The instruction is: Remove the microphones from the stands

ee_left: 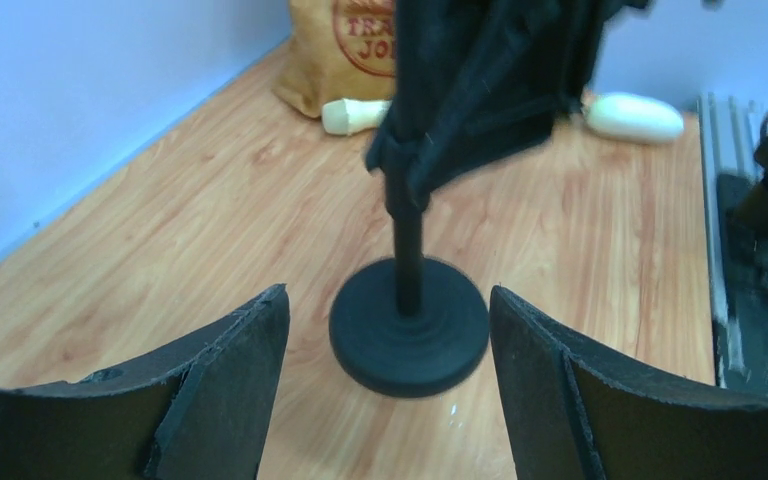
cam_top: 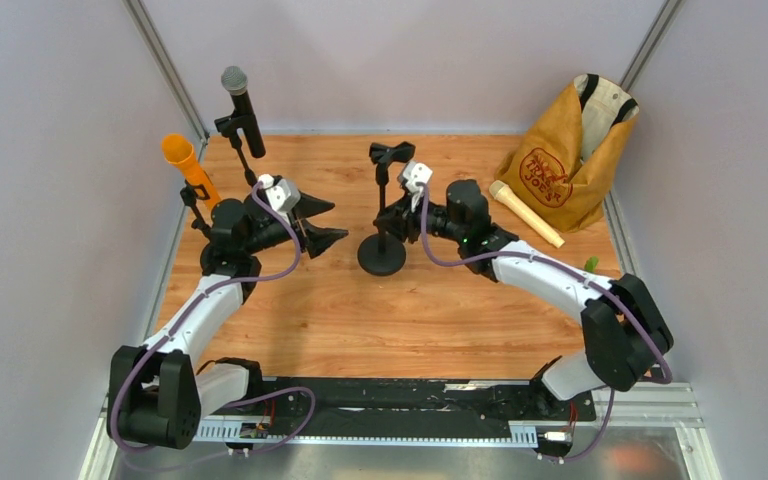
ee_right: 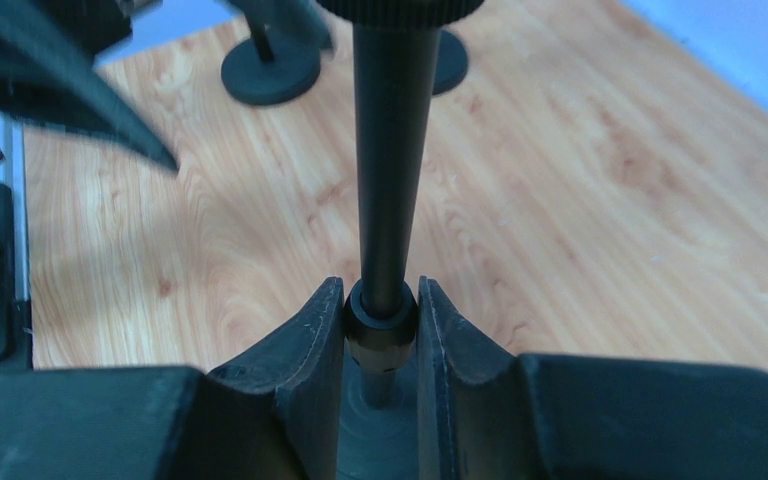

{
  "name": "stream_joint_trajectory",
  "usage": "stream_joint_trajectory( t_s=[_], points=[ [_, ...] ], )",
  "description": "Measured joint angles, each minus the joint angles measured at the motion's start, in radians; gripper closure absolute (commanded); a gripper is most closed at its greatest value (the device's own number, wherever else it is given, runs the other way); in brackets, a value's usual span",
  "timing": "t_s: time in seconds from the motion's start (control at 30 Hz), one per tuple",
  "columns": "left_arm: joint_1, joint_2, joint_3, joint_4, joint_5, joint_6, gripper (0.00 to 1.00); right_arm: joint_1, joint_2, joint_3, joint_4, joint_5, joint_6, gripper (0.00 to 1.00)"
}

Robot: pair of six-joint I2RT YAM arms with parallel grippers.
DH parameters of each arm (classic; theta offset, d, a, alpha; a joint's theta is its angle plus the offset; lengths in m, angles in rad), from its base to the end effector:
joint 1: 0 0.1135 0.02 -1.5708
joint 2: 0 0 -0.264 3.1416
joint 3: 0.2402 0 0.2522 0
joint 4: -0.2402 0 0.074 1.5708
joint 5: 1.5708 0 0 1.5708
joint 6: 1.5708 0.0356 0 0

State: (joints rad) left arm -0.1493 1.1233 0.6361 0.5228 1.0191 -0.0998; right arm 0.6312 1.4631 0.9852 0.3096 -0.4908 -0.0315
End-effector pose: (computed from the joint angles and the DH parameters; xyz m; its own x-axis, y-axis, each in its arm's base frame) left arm 0.2357 -0.0661 0.2931 -0.0566 -0.0443 -0.9974 0.9185 0.3892 -0.0694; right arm 0.2651 0.2146 0.2989 -0.1070 -0.1126 -0.9879 -0.8994 0.4345 0.0479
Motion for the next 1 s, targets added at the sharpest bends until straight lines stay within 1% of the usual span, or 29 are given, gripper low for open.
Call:
stream_joint_trajectory(
  t_s=[0.1,0.17,0.23,0.37,0.63,0.77,0.97,1.0],
  points=[
    [-0.047,0.008,0.121,-0.144,0.031,0.108,0.2,-0.048,-0.008,0.083,-0.03,-0.051,0.056,1.0],
    [-0.095,0.027,0.229,-0.253,0.045,0.185,0.2,-0.076,-0.008,0.126,-0.031,-0.082,0.095,1.0],
    [-0.132,0.048,0.295,-0.313,0.05,0.229,0.2,-0.094,-0.013,0.143,-0.029,-0.105,0.123,1.0],
    [-0.193,0.087,0.319,-0.371,0.051,0.263,0.2,-0.101,-0.03,0.139,-0.03,-0.153,0.174,1.0],
    [-0.275,0.148,0.232,-0.344,-0.014,0.222,0.2,-0.095,-0.095,0.072,0.0,-0.224,0.242,1.0],
    [-0.293,0.156,0.226,-0.312,-0.05,0.195,0.2,-0.095,-0.109,0.046,0.018,-0.245,0.262,1.0],
    [-0.324,0.162,0.226,-0.267,-0.067,0.161,0.2,-0.095,-0.113,0.025,0.06,-0.267,0.284,1.0],
    [-0.335,0.164,0.226,-0.265,-0.068,0.158,0.21,-0.095,-0.113,0.018,0.068,-0.27,0.288,1.0]
  ],
)
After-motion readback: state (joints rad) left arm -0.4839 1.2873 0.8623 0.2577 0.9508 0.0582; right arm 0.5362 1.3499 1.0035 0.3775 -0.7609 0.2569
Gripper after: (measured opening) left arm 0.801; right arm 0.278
